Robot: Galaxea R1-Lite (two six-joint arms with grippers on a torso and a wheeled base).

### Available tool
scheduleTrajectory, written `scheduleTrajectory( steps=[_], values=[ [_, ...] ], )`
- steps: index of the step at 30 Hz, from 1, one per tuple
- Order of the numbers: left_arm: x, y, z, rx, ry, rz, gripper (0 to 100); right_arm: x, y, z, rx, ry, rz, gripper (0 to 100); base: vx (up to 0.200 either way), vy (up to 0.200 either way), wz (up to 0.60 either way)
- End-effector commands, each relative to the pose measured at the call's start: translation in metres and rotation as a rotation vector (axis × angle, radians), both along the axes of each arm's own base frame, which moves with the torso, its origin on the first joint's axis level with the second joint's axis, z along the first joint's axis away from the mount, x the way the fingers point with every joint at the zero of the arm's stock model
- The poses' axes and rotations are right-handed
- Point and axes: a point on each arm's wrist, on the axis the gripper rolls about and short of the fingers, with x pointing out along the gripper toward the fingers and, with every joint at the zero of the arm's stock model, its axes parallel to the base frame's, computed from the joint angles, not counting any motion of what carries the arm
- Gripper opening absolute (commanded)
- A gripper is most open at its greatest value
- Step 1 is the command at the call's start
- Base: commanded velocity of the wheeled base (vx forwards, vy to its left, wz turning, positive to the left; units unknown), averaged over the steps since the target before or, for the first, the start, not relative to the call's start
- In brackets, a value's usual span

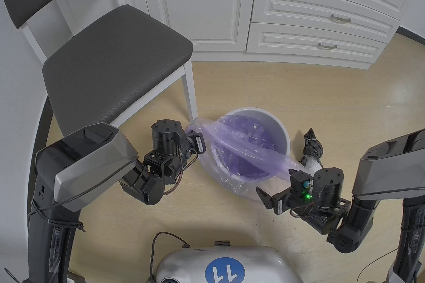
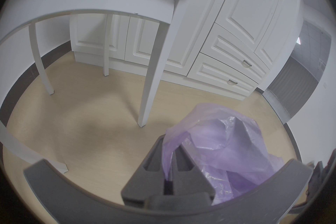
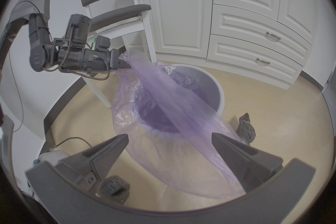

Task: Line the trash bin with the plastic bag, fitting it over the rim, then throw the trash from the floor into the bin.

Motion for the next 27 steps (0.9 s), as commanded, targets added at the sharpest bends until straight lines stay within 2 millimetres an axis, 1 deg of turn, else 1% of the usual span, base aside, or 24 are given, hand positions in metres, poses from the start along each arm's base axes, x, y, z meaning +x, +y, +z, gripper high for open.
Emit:
scheduleTrajectory(
  steps=[1, 2, 4, 5, 7, 9, 13, 16, 18, 23, 27],
  values=[
    [0.001, 0.001, -0.001, 0.000, 0.002, 0.003, 0, 0.019, 0.014, -0.024, 0.001, -0.001, -0.017, 100, 0.000, 0.000, 0.00],
    [0.001, 0.001, -0.001, 0.001, 0.005, 0.003, 0, 0.027, 0.017, -0.026, 0.021, -0.011, -0.024, 100, 0.000, 0.000, 0.00],
    [0.002, 0.002, -0.001, 0.002, 0.006, 0.004, 0, 0.034, 0.020, -0.029, 0.052, -0.018, -0.043, 100, 0.000, 0.000, 0.00],
    [0.002, 0.002, -0.001, 0.002, 0.006, 0.004, 100, 0.038, 0.022, -0.030, 0.063, -0.026, -0.058, 100, 0.000, 0.000, 0.00],
    [0.002, 0.002, -0.001, 0.001, 0.005, 0.004, 100, 0.043, 0.024, -0.032, 0.074, -0.037, -0.079, 100, 0.000, 0.000, 0.00],
    [0.001, 0.002, -0.001, -0.001, 0.001, 0.004, 100, 0.053, 0.026, -0.032, 0.095, -0.063, -0.120, 100, 0.000, 0.000, 0.00],
    [0.002, 0.001, -0.001, -0.004, -0.004, 0.004, 100, 0.059, 0.026, -0.029, 0.122, -0.077, -0.135, 100, 0.000, 0.000, 0.00],
    [0.002, 0.002, -0.001, -0.004, -0.004, 0.004, 100, 0.066, 0.025, -0.024, 0.143, -0.103, -0.153, 100, 0.000, 0.000, 0.00],
    [0.002, 0.002, -0.001, -0.004, -0.004, 0.004, 100, 0.068, 0.025, -0.023, 0.151, -0.108, -0.161, 100, 0.000, 0.000, 0.00],
    [0.001, 0.002, -0.003, -0.004, -0.004, 0.004, 100, 0.064, 0.023, -0.002, 0.239, -0.127, -0.170, 100, 0.000, 0.000, 0.00],
    [0.002, 0.002, -0.005, -0.002, 0.000, 0.004, 100, 0.063, 0.022, 0.001, 0.242, -0.129, -0.170, 100, 0.000, 0.000, 0.00]
  ],
)
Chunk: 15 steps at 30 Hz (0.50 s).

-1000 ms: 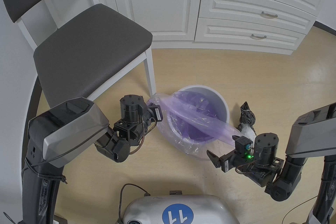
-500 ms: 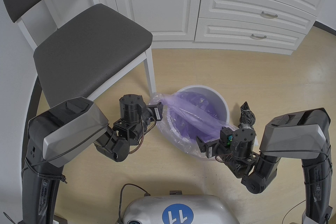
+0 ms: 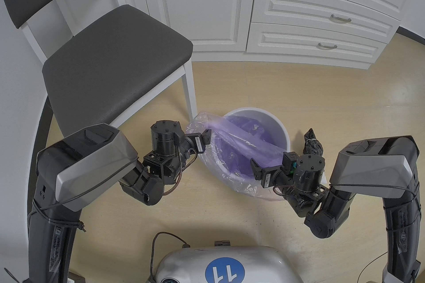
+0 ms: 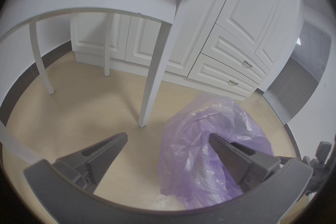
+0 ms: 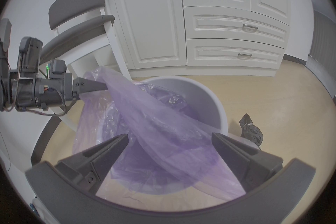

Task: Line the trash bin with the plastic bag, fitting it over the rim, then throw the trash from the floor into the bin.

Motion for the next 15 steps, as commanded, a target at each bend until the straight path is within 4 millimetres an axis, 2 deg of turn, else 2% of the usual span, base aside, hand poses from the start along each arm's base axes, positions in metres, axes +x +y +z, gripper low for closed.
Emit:
scheduleTrajectory(
  steps=[1, 7, 14, 15],
  values=[
    [0.000, 0.000, -0.003, 0.003, 0.005, 0.002, 100, -0.001, -0.001, 0.007, 0.012, -0.022, 0.001, 100, 0.000, 0.000, 0.00],
    [-0.007, 0.000, 0.000, 0.006, -0.001, -0.007, 100, 0.003, 0.001, -0.019, -0.022, 0.022, 0.004, 100, 0.000, 0.000, 0.00],
    [-0.025, -0.001, 0.005, 0.031, 0.020, -0.040, 100, 0.015, 0.002, -0.026, -0.009, 0.007, -0.017, 100, 0.000, 0.000, 0.00],
    [-0.025, -0.001, 0.005, 0.031, 0.020, -0.040, 100, 0.015, 0.002, -0.026, -0.009, 0.007, -0.017, 0, 0.000, 0.000, 0.00]
  ],
)
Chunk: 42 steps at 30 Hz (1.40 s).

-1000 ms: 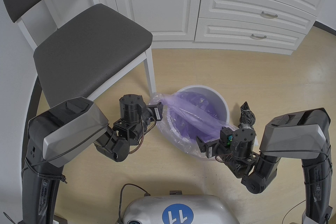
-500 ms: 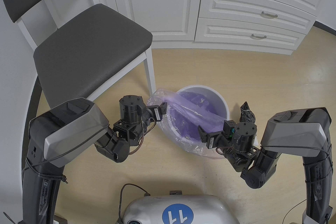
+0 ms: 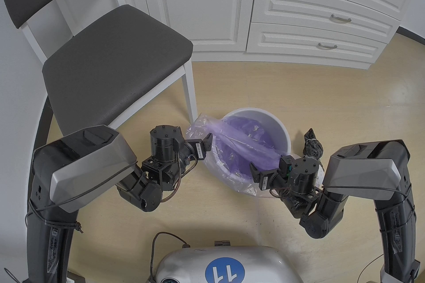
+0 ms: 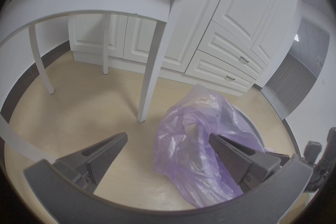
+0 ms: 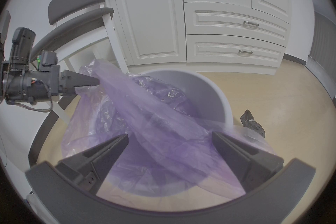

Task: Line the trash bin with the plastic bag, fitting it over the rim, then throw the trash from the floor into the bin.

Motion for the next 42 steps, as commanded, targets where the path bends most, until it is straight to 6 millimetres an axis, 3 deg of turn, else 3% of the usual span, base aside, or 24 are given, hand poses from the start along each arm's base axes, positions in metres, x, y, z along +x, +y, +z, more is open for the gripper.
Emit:
scheduleTrajectory(
  steps=[1, 2, 15, 27, 36, 42],
  values=[
    [-0.009, -0.001, 0.008, 0.006, 0.001, -0.014, 100, 0.005, 0.000, -0.007, 0.007, -0.007, -0.007, 0, 0.000, 0.000, 0.00],
    [-0.018, 0.001, 0.010, 0.028, 0.010, -0.028, 100, 0.011, -0.001, -0.003, 0.021, -0.027, -0.018, 0, 0.000, 0.000, 0.00],
    [-0.043, 0.009, 0.032, -0.001, -0.027, -0.088, 100, 0.012, -0.009, 0.019, 0.056, -0.068, -0.036, 0, 0.000, 0.000, 0.00],
    [-0.050, 0.007, 0.040, -0.006, -0.038, -0.107, 100, 0.011, -0.012, 0.033, 0.060, -0.071, -0.033, 0, 0.000, 0.000, 0.00],
    [-0.052, 0.009, 0.046, -0.012, -0.049, -0.105, 100, 0.040, -0.015, 0.069, 0.059, -0.001, 0.000, 0, 0.000, 0.000, 0.00],
    [-0.051, 0.010, 0.046, -0.012, -0.051, -0.104, 100, 0.055, -0.010, 0.074, 0.054, 0.091, 0.048, 0, 0.000, 0.000, 0.00]
  ],
)
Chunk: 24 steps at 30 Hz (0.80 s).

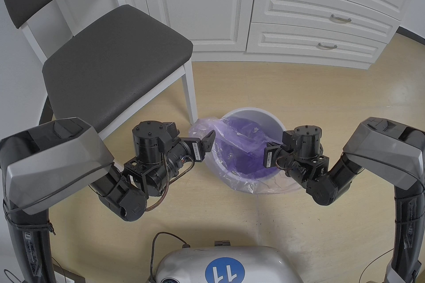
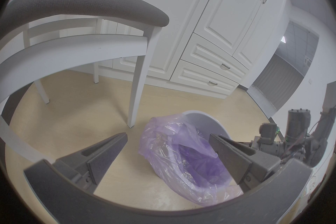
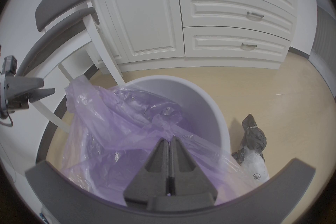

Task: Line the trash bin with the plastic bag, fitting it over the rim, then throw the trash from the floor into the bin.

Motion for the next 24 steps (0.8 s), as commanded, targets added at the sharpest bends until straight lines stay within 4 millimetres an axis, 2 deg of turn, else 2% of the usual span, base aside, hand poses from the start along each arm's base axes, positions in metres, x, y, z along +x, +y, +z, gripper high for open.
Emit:
scheduleTrajectory(
  steps=[1, 9, 18, 24],
  values=[
    [0.000, 0.002, 0.003, -0.004, -0.006, -0.004, 100, 0.018, 0.003, 0.026, 0.035, 0.002, 0.045, 0, 0.000, 0.000, 0.00],
    [-0.001, 0.002, 0.005, 0.008, -0.014, -0.013, 100, 0.012, 0.003, 0.012, 0.077, 0.071, 0.047, 0, 0.000, 0.000, 0.00],
    [-0.002, 0.002, 0.010, -0.003, -0.036, -0.014, 100, 0.014, -0.009, 0.027, 0.106, 0.042, 0.014, 0, 0.000, 0.000, 0.00],
    [-0.003, 0.001, 0.011, -0.003, -0.038, -0.015, 100, 0.022, -0.008, 0.031, 0.130, 0.015, -0.006, 0, 0.000, 0.000, 0.00]
  ],
)
